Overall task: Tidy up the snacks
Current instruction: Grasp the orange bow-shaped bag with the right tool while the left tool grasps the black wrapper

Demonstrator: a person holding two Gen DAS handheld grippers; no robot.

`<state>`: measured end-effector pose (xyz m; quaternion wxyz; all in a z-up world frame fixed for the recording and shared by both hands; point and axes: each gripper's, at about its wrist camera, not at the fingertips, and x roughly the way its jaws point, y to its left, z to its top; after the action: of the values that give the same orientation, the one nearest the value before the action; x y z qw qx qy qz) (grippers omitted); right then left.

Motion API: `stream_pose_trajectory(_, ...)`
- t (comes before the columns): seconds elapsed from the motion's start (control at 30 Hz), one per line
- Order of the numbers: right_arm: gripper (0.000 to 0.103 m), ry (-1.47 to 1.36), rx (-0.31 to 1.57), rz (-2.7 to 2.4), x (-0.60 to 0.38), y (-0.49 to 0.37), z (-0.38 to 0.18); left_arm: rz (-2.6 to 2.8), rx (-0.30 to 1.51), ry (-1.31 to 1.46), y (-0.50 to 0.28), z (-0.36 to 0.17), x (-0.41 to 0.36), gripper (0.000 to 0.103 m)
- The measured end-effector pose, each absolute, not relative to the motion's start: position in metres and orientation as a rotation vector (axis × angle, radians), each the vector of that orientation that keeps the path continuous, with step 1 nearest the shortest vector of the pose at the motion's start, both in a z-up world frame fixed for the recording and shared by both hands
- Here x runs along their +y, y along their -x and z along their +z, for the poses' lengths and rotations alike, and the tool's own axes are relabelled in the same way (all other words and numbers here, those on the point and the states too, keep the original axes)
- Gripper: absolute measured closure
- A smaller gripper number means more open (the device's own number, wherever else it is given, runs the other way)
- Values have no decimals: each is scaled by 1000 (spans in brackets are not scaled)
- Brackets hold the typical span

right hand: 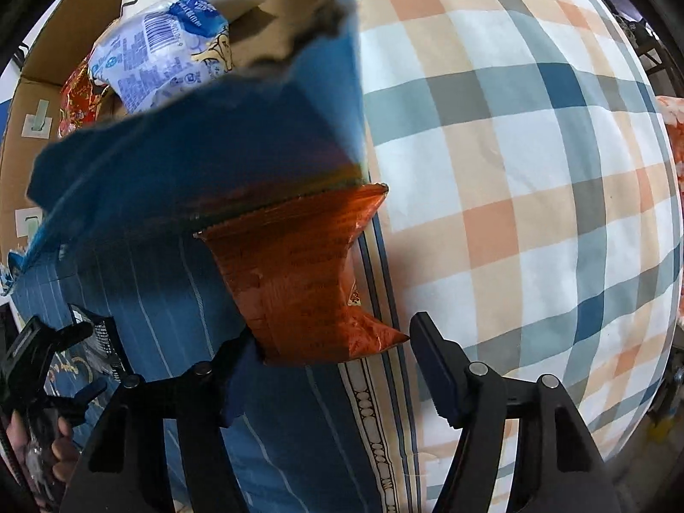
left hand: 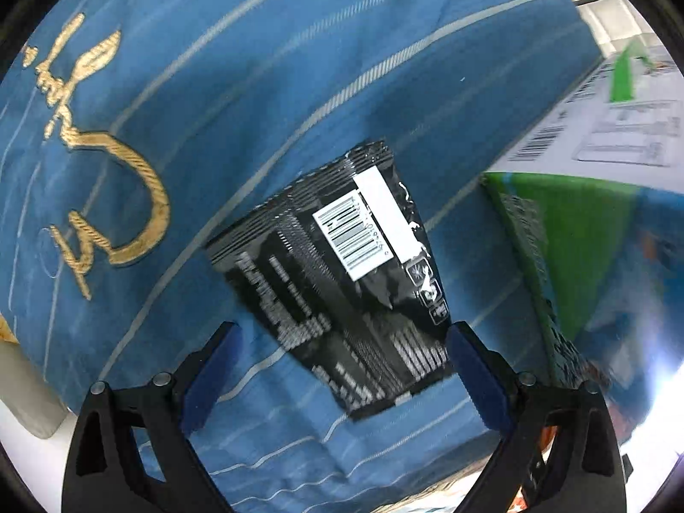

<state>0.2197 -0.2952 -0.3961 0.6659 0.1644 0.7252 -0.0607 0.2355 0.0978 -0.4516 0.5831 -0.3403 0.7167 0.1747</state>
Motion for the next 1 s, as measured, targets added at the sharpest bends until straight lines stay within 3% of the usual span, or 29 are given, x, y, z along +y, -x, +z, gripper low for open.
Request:
stream_pose_trajectory(0.27, 36, -342, 1629, -144, -288, -211, -395, 462, 1677, 779, -242, -465, 96, 5)
stream_pose_trajectory(0.37, 37, -308, 1641, -144, -280, -210, -394, 452, 1665, 704, -243, -464, 89, 17)
stream_pose_trajectory(0.43, 37, -286, 1657, -134, -275, -209, -393, 422, 1645, 617, -241, -459, 83, 33)
stream_pose_trajectory(0.5, 38, -268, 1672, -116, -271, -203, -392, 351, 1630, 483, -233, -450, 71, 40)
stream_pose_trajectory(0.7, 38, -216, 1721, -50, -258, -171, -391, 171, 1615, 36, -186, -436, 18, 40)
stream_pose_trajectory(1.0, 38, -211, 1824, 0, -234, -114, -408, -63, 1657, -130, -103, -448, -48, 36)
